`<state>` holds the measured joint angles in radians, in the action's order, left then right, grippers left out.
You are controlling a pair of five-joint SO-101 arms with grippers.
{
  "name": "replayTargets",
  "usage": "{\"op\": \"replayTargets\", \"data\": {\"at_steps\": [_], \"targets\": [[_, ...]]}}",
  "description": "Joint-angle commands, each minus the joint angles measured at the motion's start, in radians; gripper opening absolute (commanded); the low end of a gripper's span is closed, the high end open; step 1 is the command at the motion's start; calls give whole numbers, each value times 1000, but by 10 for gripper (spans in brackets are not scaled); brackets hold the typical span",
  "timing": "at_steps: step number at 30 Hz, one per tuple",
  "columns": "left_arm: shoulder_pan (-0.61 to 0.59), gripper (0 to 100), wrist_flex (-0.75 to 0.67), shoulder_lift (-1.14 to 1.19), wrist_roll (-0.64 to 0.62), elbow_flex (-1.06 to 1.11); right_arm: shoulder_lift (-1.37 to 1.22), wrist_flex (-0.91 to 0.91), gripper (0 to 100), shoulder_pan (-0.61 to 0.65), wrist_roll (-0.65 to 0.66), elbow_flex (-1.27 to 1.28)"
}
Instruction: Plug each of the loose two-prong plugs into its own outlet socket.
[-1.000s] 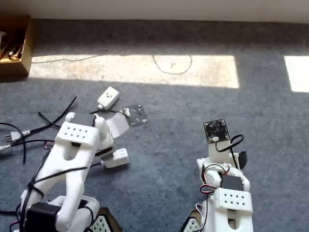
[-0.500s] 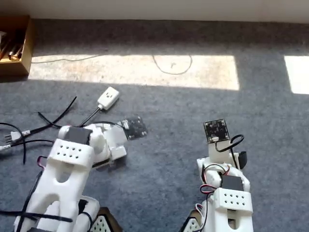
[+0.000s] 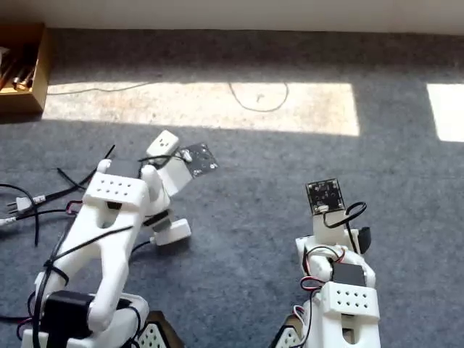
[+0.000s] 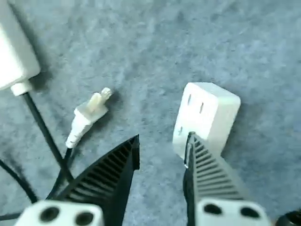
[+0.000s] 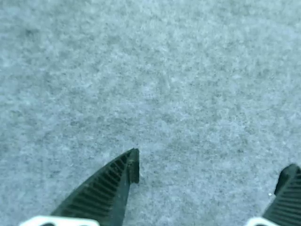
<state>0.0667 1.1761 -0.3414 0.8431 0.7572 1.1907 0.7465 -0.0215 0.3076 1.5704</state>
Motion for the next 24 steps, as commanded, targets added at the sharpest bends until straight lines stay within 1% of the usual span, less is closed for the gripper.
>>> {"op": "replayTargets", "data": {"at_steps": [1, 4, 6, 9, 11, 13, 15, 18, 21, 24], "targets": [[147, 133, 78, -76, -5, 53, 13, 1, 429, 8, 9, -2], [243, 139, 97, -177, -8, 131, 13, 1, 429, 8, 9, -2], [259, 151, 92, -213, -9, 183, 13, 1, 429, 8, 9, -2], [246, 161, 91, -199, -8, 248, 13, 1, 429, 8, 9, -2], [220, 159, 60, -177, -5, 271, 13, 1, 429, 8, 9, -2], [168, 160, 25, -166, -2, 266, 13, 1, 429, 8, 9, -2], [111, 161, -2, -151, 2, 226, 13, 1, 429, 8, 9, -2], [35, 161, -6, -139, 52, 153, 13, 1, 429, 8, 9, -2], [-19, 161, 64, -140, 72, 76, 13, 1, 429, 8, 9, -2], [-61, 159, 149, -170, 133, -18, 13, 1, 429, 8, 9, -2]]}}
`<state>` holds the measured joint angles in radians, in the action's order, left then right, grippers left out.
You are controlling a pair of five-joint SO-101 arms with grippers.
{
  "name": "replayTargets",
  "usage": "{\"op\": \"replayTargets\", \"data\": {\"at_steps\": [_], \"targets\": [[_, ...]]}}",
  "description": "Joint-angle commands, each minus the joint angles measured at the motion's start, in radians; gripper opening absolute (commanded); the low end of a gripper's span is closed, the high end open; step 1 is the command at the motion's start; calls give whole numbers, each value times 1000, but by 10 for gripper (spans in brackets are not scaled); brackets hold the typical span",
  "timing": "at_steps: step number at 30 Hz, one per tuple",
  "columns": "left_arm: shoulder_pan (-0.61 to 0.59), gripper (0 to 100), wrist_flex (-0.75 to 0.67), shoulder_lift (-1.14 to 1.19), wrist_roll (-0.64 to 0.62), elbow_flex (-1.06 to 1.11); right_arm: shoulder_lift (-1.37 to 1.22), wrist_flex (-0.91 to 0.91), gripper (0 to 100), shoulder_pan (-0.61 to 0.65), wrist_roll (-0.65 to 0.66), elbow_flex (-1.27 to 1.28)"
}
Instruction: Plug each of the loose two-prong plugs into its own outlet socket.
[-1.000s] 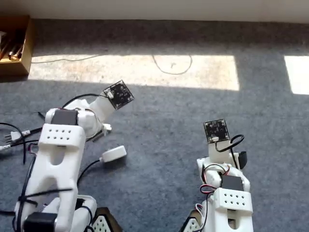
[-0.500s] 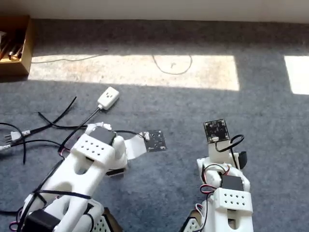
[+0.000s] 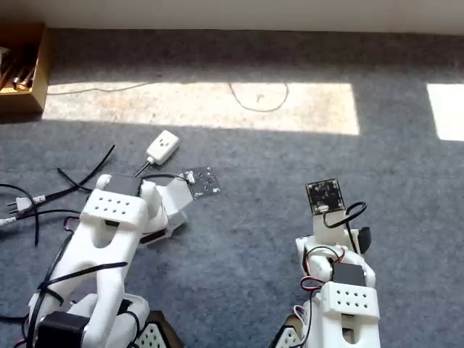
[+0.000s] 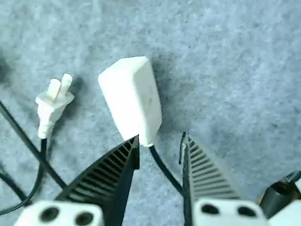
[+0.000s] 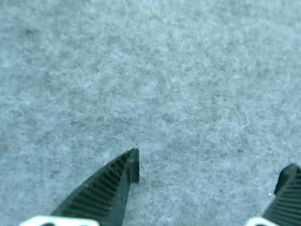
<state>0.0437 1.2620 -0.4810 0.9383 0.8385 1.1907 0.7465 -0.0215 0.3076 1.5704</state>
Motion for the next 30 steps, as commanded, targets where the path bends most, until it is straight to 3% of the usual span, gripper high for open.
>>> {"op": "replayTargets", "data": {"at_steps": [1, 7, 11, 14, 18, 26, 30], "targets": [[-58, 159, 66, -45, 48, -133, 13, 1, 429, 8, 9, -2], [-114, 159, -35, -4, -5, -228, 13, 1, 429, 8, 9, -2], [-64, 158, -181, 171, -75, -151, 13, 1, 429, 8, 9, -2], [16, 158, -207, 295, -80, -111, 13, 1, 429, 8, 9, -2], [114, 157, -140, 303, -81, -68, 13, 1, 429, 8, 9, -2], [196, 157, -20, 51, -80, 76, 13, 1, 429, 8, 9, -2], [308, 157, 74, -70, -81, 157, 13, 1, 429, 13, 9, -2]]}}
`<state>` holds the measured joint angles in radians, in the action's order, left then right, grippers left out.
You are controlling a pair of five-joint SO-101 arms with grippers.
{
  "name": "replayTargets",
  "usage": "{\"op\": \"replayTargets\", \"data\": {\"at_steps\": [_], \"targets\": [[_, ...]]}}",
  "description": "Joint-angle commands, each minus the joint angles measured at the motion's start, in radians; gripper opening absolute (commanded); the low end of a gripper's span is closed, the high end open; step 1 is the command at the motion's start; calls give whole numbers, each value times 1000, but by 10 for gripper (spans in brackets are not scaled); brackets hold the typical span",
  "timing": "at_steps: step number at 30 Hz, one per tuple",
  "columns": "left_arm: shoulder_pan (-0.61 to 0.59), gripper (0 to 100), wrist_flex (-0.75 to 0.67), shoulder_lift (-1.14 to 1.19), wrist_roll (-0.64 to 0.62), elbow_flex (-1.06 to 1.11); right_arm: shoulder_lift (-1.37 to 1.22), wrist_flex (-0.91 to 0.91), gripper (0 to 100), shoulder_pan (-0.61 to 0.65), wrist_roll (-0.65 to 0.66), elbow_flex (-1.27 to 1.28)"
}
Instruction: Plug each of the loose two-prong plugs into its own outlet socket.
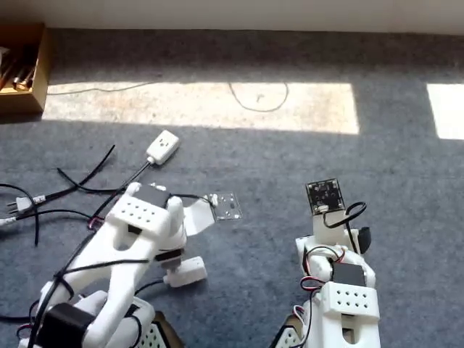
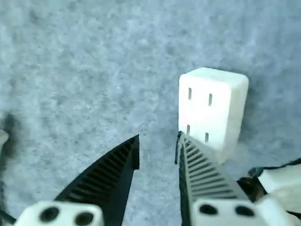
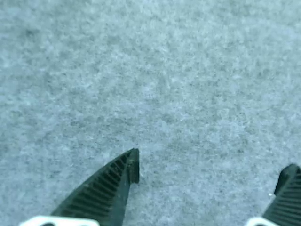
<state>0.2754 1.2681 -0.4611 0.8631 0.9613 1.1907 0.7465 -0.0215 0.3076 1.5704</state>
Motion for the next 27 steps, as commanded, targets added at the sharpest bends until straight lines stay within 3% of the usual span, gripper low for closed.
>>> {"op": "replayTargets", "data": {"at_steps": [1, 9, 14, 18, 27], "targets": [[97, 157, 89, -128, -9, 41, 13, 1, 429, 21, 9, -2], [122, 162, 247, -372, -97, -130, 13, 1, 429, 31, 9, -1], [119, 184, 256, -372, -106, -76, 13, 1, 429, 31, 9, -1], [119, 236, 146, -372, -110, -5, 12, 1, 429, 31, 9, 5], [117, 238, -81, -372, -112, 196, 12, 1, 429, 35, 9, 19]]}}
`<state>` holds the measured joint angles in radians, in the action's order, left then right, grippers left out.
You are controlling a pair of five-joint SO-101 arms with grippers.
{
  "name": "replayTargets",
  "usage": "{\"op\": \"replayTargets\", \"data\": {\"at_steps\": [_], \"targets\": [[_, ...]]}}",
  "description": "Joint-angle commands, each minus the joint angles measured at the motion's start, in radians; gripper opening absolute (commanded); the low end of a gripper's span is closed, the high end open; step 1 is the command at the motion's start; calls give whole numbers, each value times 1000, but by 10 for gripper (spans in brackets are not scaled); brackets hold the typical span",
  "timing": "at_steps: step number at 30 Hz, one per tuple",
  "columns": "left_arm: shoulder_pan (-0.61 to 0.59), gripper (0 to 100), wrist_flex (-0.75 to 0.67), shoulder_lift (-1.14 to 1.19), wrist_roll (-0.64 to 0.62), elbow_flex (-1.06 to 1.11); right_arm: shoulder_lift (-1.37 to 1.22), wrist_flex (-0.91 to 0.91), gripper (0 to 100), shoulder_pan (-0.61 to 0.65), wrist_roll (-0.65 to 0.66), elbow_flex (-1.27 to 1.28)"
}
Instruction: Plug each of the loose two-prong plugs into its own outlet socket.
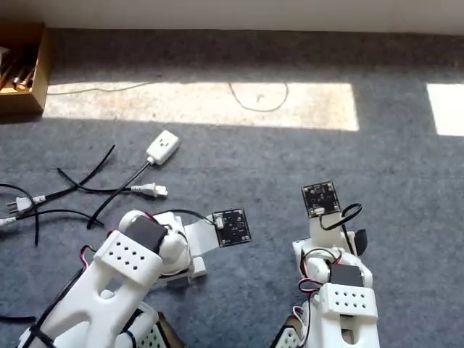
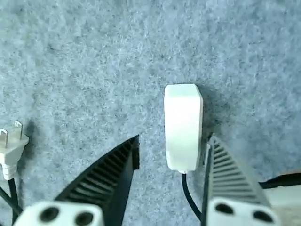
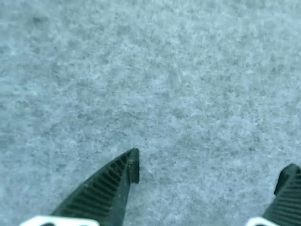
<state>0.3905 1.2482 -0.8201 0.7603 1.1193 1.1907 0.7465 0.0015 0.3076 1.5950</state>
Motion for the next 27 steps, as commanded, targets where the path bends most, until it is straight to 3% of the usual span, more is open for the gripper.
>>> {"op": "replayTargets", "data": {"at_steps": [1, 9, 15, 17, 22, 27], "targets": [[2, 238, -83, -13, -8, 59, 12, 1, 429, 12, 9, -5], [8, 223, -193, -13, 2, 193, 12, 1, 429, 12, 9, -5], [-67, 53, -195, -13, 109, 162, 13, 1, 429, 12, 9, -4], [-151, 5, -195, -13, 160, 94, 13, 1, 429, 12, 9, -4], [-352, 3, -193, 25, 308, -125, 13, 1, 429, 12, 9, -4], [-490, 3, -183, 323, 387, -467, 13, 1, 429, 12, 9, -4]]}}
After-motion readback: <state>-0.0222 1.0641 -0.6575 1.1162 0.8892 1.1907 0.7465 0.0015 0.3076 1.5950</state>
